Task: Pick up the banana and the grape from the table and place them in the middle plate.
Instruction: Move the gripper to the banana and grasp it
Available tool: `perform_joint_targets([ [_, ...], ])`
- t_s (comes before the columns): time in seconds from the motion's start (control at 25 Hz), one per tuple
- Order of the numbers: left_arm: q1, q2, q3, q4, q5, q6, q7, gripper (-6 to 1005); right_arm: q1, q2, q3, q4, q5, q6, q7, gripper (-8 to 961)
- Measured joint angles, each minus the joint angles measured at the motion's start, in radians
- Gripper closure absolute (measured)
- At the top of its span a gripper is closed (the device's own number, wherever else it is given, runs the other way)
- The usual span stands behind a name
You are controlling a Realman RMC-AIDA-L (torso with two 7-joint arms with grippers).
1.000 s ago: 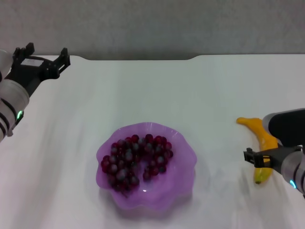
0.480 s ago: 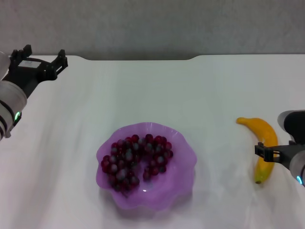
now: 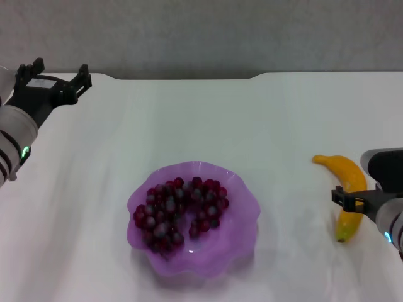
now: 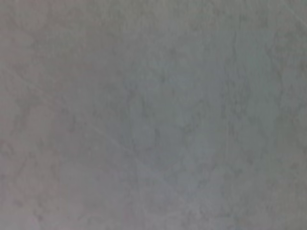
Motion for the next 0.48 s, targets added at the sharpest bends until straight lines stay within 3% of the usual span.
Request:
perform_joint_targets([
  [0.12,0.002,0.001,0.0,0.001,0.0,0.0,0.0,120,-0.003,0.0,-0.019,0.015,-0.082,-0.022,0.099,123],
  [0.48,0.001,0.001,-0.001,0.002,0.0,0.001,-0.001,121,0.04,-0.001,-0.024,0.095,-0.119,0.028,0.15,123],
])
